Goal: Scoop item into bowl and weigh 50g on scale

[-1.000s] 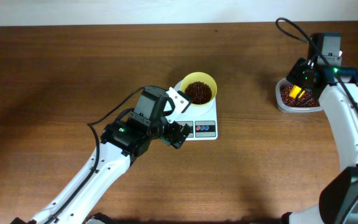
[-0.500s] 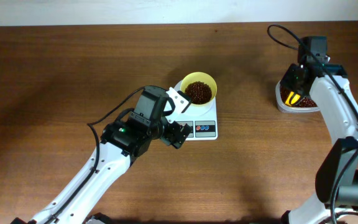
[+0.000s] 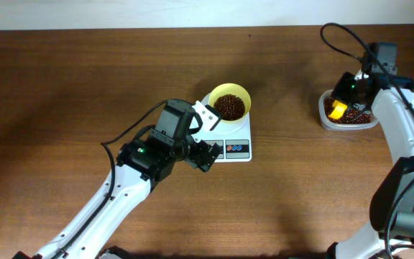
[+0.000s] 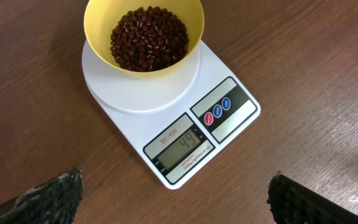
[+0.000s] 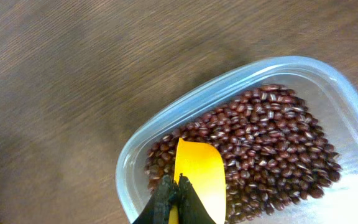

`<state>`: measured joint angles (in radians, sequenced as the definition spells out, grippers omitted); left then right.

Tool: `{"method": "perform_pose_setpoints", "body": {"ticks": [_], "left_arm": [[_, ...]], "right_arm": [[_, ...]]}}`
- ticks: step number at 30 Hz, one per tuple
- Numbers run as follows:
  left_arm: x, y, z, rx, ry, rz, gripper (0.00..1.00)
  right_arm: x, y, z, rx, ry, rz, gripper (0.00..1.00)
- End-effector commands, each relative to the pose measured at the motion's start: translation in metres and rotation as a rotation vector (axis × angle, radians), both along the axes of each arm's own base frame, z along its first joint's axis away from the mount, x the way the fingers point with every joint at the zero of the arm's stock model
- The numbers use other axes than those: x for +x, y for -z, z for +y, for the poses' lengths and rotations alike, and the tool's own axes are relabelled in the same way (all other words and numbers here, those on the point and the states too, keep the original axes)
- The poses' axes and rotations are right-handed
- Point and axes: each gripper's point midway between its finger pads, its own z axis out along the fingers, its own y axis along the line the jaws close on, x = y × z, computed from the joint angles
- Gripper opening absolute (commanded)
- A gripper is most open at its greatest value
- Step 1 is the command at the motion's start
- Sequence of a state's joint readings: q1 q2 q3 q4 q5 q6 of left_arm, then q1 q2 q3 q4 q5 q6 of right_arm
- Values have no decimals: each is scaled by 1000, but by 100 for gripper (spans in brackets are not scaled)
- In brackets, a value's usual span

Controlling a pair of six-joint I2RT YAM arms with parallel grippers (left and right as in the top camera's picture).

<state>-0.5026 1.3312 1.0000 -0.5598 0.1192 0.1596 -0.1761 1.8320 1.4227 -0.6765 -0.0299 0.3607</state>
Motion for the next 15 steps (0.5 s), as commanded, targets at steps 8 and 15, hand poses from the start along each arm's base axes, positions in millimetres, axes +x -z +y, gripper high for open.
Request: {"method": "perform_pose_setpoints", "body": {"ticks": [8,15], "left_arm": [[0,-7,0,-21,-8,-11,99],[0,-7,0,-21,-8,-11,99]], "right_arm": [[-2,-11,-15,55,-149,-54,4],[-5,-35,-36,-3,-172,-105,4]]}}
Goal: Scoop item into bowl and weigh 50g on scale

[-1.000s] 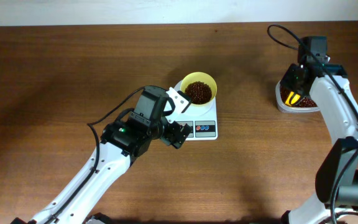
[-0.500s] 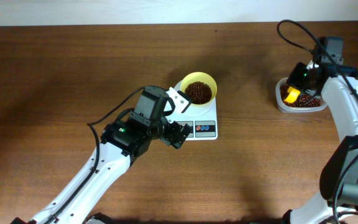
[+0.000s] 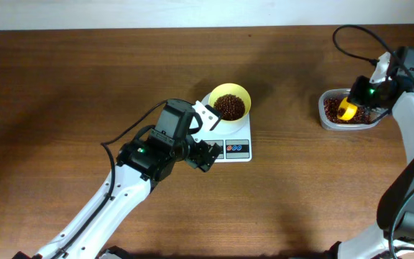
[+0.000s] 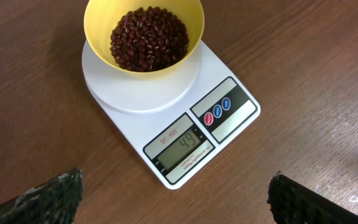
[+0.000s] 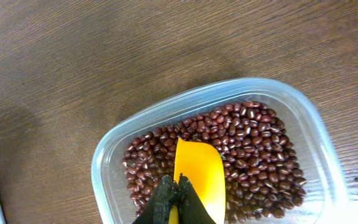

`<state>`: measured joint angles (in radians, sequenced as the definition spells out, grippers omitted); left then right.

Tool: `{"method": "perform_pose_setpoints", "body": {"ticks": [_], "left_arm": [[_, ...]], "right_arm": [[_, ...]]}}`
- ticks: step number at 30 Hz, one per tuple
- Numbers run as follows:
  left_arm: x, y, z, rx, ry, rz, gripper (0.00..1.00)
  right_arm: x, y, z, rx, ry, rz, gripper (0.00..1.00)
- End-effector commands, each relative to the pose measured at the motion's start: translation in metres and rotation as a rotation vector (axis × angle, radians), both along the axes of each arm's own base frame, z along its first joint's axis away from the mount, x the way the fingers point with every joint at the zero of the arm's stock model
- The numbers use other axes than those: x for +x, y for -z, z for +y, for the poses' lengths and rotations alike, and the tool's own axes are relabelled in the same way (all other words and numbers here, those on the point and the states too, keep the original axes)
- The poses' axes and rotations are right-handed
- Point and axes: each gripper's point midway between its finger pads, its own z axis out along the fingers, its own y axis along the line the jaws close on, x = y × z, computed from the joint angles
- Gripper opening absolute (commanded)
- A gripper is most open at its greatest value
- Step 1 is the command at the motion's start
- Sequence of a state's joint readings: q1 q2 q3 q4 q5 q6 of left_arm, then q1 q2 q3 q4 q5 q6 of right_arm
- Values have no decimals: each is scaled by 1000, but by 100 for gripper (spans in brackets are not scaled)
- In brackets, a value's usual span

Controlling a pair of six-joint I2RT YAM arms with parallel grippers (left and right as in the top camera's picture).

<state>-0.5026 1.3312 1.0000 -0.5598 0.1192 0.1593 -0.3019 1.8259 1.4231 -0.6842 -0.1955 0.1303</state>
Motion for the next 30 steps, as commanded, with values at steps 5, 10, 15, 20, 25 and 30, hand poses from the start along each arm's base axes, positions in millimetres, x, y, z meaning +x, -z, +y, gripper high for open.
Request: {"method": "perform_pose_setpoints", "body": {"ticks": [5,10,15,20,25,30], "left_arm": [[0,-7,0,-21,-8,-11,99],[0,-7,0,-21,-8,-11,98],[0,-7,0,-21,-8,-11,99],[0,-7,0,-21,-8,-11,99],[0,-7,0,-21,-8,-11,99],[0,-7,0,-21,-8,-11,99]], "right_arm": [[6,-48,-4,-61,-117,-128,4],[10,-51,-1,-82,-188,-159,4],[10,-52,8,-40,-211,-167,4],[12,-62,36,99,-297,-232,4],[12,-70,53,183,-350,-270,4],[20,-78,86,210,-439,-311,4]]}}
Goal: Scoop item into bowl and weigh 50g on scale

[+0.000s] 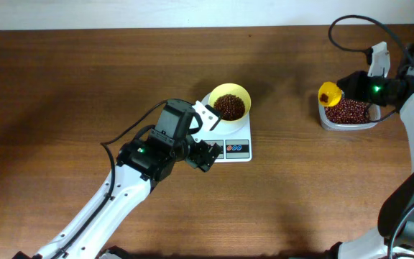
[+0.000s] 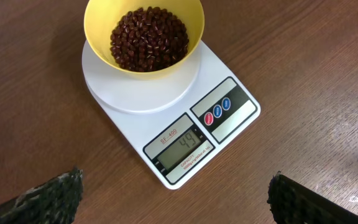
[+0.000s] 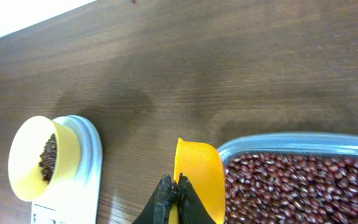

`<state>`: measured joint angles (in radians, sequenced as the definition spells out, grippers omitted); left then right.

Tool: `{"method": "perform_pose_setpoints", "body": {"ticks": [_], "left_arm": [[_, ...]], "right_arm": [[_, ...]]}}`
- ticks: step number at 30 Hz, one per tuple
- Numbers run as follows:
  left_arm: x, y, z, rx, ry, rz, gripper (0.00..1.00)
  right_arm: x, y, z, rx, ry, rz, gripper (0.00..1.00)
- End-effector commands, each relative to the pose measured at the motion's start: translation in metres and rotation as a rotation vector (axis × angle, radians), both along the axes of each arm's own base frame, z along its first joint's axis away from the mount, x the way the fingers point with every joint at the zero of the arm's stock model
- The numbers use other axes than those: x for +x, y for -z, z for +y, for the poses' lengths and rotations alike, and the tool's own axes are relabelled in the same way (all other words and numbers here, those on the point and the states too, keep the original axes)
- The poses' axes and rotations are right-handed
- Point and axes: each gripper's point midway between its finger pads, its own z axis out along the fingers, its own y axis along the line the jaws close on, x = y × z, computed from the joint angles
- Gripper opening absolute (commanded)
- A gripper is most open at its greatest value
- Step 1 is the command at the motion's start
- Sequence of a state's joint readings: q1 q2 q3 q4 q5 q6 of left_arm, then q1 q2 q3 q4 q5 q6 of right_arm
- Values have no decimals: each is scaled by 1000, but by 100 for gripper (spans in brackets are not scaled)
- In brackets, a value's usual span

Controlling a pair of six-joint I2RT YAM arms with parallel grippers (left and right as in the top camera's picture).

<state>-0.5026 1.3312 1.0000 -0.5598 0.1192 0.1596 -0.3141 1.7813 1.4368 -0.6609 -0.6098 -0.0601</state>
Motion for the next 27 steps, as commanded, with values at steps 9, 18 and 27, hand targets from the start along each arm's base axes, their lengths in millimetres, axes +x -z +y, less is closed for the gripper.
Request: {"method": "perform_pose_setpoints", "body": {"ticks": [9,18,27], "left_arm": [[0,-7,0,-21,-8,-11,99],[0,-7,0,-21,-8,-11,99],[0,-7,0,-21,-8,-11,99]], "right_arm": [[37,-64,133,61,-220,-258,4],[32,-66,212,52,-275,-270,4],[18,-59,252,-170,-493,-401,4]]}}
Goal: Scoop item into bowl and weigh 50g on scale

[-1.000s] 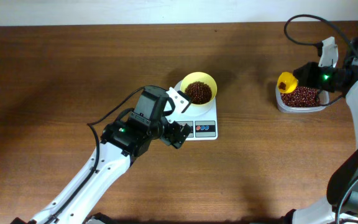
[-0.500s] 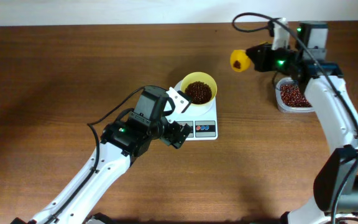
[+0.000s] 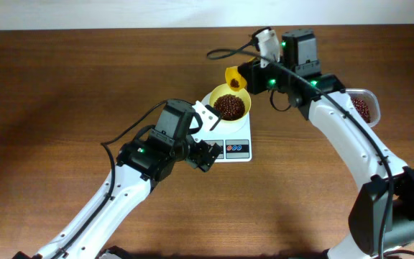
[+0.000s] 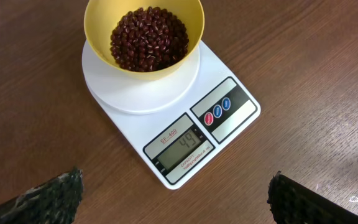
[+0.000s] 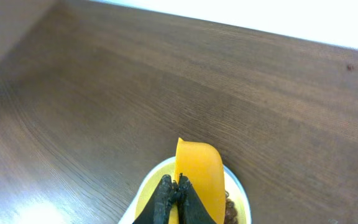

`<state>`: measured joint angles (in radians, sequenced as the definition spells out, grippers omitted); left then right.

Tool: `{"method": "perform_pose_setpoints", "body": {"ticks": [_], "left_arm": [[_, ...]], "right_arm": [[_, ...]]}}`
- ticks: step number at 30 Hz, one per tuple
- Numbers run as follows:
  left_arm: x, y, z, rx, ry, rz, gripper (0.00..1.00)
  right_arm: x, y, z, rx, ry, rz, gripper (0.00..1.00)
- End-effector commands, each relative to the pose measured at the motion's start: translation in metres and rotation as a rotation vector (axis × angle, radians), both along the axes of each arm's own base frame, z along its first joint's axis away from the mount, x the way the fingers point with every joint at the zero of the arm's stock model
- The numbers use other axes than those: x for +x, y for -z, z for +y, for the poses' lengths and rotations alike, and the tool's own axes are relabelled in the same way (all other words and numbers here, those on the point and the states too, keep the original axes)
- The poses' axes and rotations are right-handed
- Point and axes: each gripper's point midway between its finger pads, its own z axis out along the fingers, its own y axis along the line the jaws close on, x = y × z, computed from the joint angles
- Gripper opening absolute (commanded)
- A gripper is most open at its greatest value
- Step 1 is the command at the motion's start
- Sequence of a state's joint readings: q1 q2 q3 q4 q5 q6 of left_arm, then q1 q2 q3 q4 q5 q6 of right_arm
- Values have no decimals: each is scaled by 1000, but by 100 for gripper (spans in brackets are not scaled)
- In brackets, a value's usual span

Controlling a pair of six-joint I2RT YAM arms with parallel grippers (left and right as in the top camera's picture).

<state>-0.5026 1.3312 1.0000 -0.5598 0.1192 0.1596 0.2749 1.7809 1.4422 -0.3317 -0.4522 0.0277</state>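
Note:
A yellow bowl [image 3: 244,94] of red beans [image 4: 146,37] stands on the white scale [image 4: 229,112], whose display [image 4: 182,146] reads 49. My right gripper [image 5: 174,190] is shut on the handle of a yellow scoop [image 3: 234,77]. The scoop hangs just above the bowl's far rim, and a dark spot shows inside it. In the right wrist view the scoop [image 5: 201,174] covers part of the bowl [image 5: 146,193]. My left gripper [image 4: 176,205] stays open in front of the scale, holding nothing.
The clear tub of beans [image 3: 365,108] sits at the right, partly hidden behind my right arm. A cable loops over the table behind the bowl. Bare wood surrounds the scale on all sides.
My right gripper has moved left with the scoop, from the left edge of the bean tub to just above the far rim of the bowl. The left arm and the reading of 49 are unchanged.
The scoop was first down in the beans in the tub. Then it sat higher over the tub, then at the tub's left edge facing the scale. Now it is over the bowl. The display has read 49 throughout, with the left gripper still.

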Motion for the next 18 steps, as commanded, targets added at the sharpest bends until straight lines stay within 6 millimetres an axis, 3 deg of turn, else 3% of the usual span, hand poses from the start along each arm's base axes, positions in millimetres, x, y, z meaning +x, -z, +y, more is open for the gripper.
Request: {"method": "perform_pose_setpoints", "body": {"ticks": [1,18], "left_arm": [[0,-7,0,-21,-8,-11,99],[0,-7,0,-21,-8,-11,99]], "right_arm": [[2,-18,0,-84,-68,-129,4],[-17,6,-8,-170,-136,-59,4]]}}
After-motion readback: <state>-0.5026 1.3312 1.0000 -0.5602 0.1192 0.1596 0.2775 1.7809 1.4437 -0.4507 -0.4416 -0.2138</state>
